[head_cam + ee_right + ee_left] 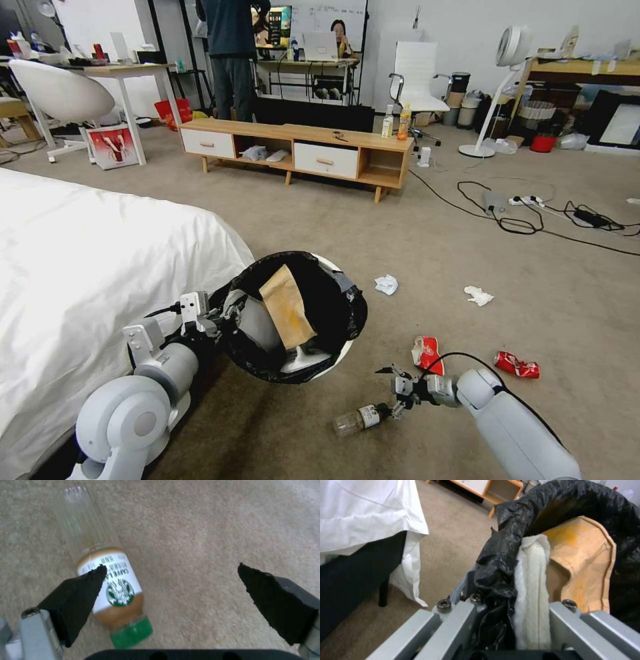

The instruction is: Pick up the trash bin and place the garbage on the floor into it.

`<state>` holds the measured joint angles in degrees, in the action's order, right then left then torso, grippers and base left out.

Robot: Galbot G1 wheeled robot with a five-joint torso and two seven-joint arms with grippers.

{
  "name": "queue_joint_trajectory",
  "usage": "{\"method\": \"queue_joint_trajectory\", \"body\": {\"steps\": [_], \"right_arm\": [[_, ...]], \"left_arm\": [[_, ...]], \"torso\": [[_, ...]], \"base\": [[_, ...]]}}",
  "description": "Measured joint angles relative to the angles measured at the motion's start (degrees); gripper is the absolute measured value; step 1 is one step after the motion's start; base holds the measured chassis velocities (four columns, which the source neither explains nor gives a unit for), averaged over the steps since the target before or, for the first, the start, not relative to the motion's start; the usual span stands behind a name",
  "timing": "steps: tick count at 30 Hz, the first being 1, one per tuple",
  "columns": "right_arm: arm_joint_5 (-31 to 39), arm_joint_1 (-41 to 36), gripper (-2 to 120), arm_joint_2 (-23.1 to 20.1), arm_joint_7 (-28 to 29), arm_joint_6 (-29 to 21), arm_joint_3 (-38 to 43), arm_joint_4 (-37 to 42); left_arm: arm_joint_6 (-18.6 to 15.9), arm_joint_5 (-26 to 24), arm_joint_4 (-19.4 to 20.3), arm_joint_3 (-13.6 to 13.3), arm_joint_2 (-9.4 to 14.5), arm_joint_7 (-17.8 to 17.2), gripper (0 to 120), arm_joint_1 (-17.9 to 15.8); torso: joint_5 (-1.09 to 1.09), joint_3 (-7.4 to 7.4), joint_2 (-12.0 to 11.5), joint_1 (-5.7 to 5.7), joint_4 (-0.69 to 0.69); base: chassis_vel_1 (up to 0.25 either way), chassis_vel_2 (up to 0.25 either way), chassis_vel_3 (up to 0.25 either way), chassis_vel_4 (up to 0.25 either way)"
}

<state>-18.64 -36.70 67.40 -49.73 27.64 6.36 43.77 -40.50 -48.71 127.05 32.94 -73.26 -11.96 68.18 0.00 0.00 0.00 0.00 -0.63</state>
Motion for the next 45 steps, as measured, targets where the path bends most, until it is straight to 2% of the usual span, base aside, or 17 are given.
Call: {"method": "queue_joint_trajectory", "body": {"steps": [9, 40, 45], "right_arm": [[-0.49, 1.24, 100, 3.42, 1.07, -0.16, -0.94, -3.89], [-1.91, 0.17, 100, 5.46, 1.48, -0.18, -3.33, -4.3], [-2.31, -0.05, 100, 5.91, 1.6, -0.24, -3.77, -4.31]], "left_arm": [[0.08, 0.13, 0.04, 0.4, 0.31, 0.19, 7, 0.38], [0.51, 0.79, -1.73, 0.33, 0.2, 0.96, 7, -0.43], [0.59, 0.97, -1.76, 0.35, 0.09, 1.05, 7, -0.38]], "torso": [[-0.01, 0.0, 0.0, 0.0, 0.01], [-0.01, -0.01, 0.01, 0.0, -0.01], [0.01, 0.0, 0.01, 0.0, 0.02]], "base": [[0.0, 0.0, 0.0, 0.0], [0.0, 0.0, 0.0, 0.0], [0.0, 0.0, 0.0, 0.0]]}}
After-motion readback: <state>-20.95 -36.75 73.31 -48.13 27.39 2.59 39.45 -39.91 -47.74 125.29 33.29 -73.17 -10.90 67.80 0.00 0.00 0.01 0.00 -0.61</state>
